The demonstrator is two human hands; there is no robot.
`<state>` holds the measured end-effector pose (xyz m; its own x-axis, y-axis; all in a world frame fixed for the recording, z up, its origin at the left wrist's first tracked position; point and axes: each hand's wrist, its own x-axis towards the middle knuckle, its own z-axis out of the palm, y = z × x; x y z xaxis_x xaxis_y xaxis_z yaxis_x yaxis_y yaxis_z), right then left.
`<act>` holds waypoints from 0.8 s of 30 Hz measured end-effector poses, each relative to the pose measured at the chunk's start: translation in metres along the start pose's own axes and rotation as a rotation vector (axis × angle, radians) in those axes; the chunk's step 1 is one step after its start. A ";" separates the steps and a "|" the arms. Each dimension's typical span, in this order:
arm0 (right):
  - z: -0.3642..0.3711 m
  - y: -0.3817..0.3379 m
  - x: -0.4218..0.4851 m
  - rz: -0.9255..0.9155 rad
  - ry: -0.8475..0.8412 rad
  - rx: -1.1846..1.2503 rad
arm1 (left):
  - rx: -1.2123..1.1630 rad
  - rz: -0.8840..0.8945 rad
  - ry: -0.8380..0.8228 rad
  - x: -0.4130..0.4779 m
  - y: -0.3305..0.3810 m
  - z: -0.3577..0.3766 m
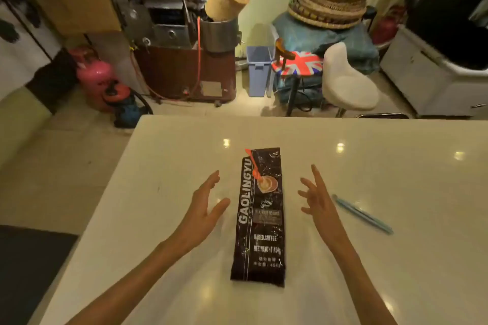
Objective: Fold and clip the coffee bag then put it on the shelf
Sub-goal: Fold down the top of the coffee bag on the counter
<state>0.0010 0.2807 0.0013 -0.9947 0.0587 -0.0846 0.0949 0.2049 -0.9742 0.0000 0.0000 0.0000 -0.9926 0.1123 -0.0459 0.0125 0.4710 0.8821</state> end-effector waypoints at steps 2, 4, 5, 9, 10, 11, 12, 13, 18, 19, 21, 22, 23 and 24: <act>0.010 0.004 -0.002 0.049 -0.013 -0.021 | -0.042 -0.053 -0.044 0.001 0.002 0.010; 0.024 0.005 -0.006 0.107 -0.033 0.019 | -0.143 -0.118 -0.145 0.004 0.008 0.021; 0.033 0.005 -0.006 0.127 -0.039 0.049 | -0.230 -0.163 -0.197 0.007 0.011 0.027; 0.050 -0.011 0.003 0.086 0.047 0.144 | -0.455 -0.175 -0.204 0.024 0.032 0.032; 0.049 -0.018 0.005 0.044 0.073 0.154 | -0.468 -0.141 -0.189 0.026 0.038 0.029; 0.047 -0.027 0.007 -0.002 0.098 0.164 | -0.481 -0.104 -0.179 0.030 0.044 0.026; 0.044 -0.034 0.009 -0.054 0.118 0.165 | -0.485 -0.065 -0.168 0.033 0.049 0.023; 0.041 -0.039 0.010 -0.101 0.138 0.172 | -0.483 -0.032 -0.160 0.035 0.053 0.020; 0.038 -0.038 0.006 -0.227 0.184 0.232 | -0.299 0.111 -0.252 0.031 0.067 0.014; 0.040 -0.036 0.003 -0.231 0.183 0.241 | -0.257 0.145 -0.281 0.029 0.066 0.016; 0.043 -0.032 0.000 -0.217 0.164 0.239 | -0.206 0.159 -0.295 0.026 0.063 0.020; 0.044 -0.032 0.000 -0.209 0.140 0.227 | -0.205 0.148 -0.281 0.026 0.062 0.022; 0.044 -0.033 0.000 -0.200 0.107 0.206 | -0.212 0.139 -0.262 0.026 0.061 0.022; 0.043 -0.034 0.001 -0.192 0.080 0.181 | -0.220 0.138 -0.247 0.027 0.061 0.022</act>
<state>-0.0047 0.2321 0.0251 -0.9868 0.1139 0.1152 -0.1111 0.0425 -0.9929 -0.0231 0.0506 0.0425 -0.9240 0.3823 -0.0072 0.0919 0.2401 0.9664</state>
